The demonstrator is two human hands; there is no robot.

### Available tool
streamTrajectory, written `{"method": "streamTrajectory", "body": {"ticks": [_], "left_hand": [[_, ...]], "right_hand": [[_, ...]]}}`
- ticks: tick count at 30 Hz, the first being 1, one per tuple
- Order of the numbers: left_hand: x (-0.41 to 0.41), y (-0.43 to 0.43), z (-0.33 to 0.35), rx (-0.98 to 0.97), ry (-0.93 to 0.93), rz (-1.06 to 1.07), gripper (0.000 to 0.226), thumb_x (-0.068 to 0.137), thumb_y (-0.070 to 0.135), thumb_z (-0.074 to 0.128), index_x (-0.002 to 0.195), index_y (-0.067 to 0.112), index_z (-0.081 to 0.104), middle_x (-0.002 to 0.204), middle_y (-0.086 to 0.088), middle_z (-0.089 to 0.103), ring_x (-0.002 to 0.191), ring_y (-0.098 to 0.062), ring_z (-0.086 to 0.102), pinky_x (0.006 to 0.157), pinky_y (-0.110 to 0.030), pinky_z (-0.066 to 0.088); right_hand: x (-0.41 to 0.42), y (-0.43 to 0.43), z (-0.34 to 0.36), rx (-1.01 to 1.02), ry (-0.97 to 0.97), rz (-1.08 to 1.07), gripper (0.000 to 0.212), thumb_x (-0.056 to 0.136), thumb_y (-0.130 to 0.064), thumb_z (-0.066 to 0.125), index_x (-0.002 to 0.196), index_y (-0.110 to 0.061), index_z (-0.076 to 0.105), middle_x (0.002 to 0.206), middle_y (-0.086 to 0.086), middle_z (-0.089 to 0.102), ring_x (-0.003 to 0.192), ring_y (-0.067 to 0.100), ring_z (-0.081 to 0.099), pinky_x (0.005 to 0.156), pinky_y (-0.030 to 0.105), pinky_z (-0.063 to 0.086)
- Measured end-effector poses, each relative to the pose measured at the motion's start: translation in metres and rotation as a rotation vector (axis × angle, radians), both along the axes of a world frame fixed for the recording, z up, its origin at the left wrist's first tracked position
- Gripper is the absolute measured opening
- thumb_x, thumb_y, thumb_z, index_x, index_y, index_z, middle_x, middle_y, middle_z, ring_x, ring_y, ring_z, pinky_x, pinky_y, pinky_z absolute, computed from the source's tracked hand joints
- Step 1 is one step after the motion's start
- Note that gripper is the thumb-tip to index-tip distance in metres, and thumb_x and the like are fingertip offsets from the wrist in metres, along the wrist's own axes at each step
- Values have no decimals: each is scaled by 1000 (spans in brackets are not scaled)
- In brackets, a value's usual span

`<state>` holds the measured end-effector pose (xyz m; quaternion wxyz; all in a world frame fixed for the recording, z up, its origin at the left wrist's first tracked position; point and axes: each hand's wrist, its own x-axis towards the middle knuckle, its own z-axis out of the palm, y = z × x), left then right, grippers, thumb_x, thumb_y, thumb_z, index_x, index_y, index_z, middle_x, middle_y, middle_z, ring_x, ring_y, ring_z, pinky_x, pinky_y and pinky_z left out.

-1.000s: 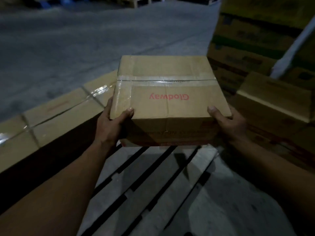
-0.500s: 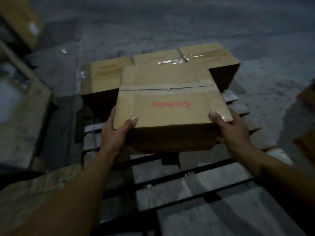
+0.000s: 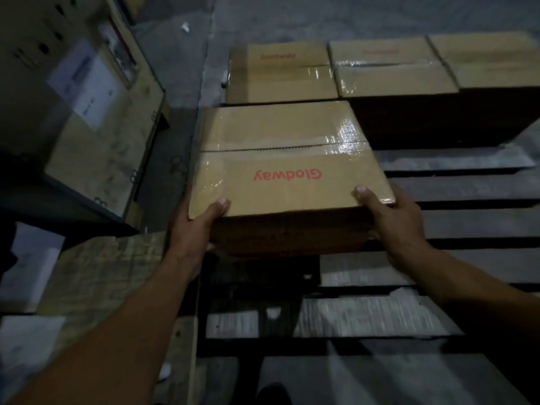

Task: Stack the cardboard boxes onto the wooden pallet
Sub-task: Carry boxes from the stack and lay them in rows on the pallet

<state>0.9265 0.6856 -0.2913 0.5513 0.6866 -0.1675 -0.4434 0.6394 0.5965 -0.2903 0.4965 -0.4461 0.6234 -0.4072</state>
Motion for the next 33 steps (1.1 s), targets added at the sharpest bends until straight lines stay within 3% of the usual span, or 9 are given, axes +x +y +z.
{"method": "streamTrajectory", "body": {"ticks": [2, 6, 13, 17, 21, 26, 29, 31, 33], "left_hand": [[10, -13, -15, 29, 31, 13, 39, 84, 24, 77, 119, 34, 61, 113, 0, 71, 95, -16, 68, 78, -43, 56], [27, -42, -40, 39, -28, -65, 71, 68, 45, 83, 134, 40, 57, 119, 4, 71, 106, -21, 69, 82, -58, 56], [39, -93, -70, 15, -101, -81, 73, 68, 48, 81, 136, 41, 55, 117, 7, 72, 105, -20, 69, 77, -62, 58], [39, -108, -89, 7, -96, -73, 85, 65, 49, 82, 143, 38, 49, 126, 3, 68, 110, -20, 68, 76, -53, 61], [40, -111, -108, 8, -88, -59, 83, 66, 48, 83, 142, 42, 50, 126, 6, 67, 110, -18, 68, 80, -52, 60], [43, -112, -125, -11, -127, -95, 64, 80, 34, 79, 139, 39, 53, 122, 7, 70, 110, -16, 68, 89, -48, 58], [44, -111, -125, 56, -206, -109, 65, 77, 42, 80, 137, 34, 56, 122, 5, 70, 111, -17, 67, 94, -47, 56], [39, -111, -120, 117, -324, -105, 73, 79, 43, 79, 144, 24, 51, 132, -1, 64, 119, -21, 62, 101, -40, 52], [29, -112, -107, 219, -442, -79, 86, 86, 38, 76, 156, 15, 31, 153, -9, 44, 138, -26, 45, 109, -32, 39]], "right_hand": [[10, -8, -13, 15, 0, -12, 45, 82, -43, 78, 122, -27, 66, 105, -6, 72, 97, 14, 70, 82, 48, 61], [26, -33, -32, 33, 8, -56, 44, 83, -41, 77, 124, -26, 66, 105, -10, 71, 97, 11, 68, 84, 45, 60], [36, -81, -65, 13, 18, -64, 45, 86, -37, 76, 127, -24, 64, 112, -7, 71, 99, 9, 69, 86, 44, 60], [34, -98, -86, 15, 4, -59, 48, 86, -35, 77, 130, -22, 63, 115, -3, 71, 101, 13, 70, 87, 44, 60], [31, -108, -104, 11, 34, -33, 49, 81, -43, 79, 126, -29, 65, 119, -2, 70, 109, 18, 69, 91, 47, 58], [28, -107, -116, -21, 84, 16, 52, 84, -37, 78, 131, -18, 64, 117, 1, 72, 108, 16, 69, 92, 36, 58], [28, -105, -116, 5, 157, 55, 54, 86, -39, 77, 131, -14, 61, 117, 2, 71, 108, 17, 68, 91, 32, 58], [29, -106, -112, 36, 235, 93, 68, 81, -50, 76, 136, -15, 57, 123, 4, 68, 112, 21, 66, 97, 41, 55], [30, -104, -102, 82, 372, 107, 80, 84, -56, 71, 148, -17, 43, 140, 9, 58, 126, 29, 56, 106, 44, 47]]}}
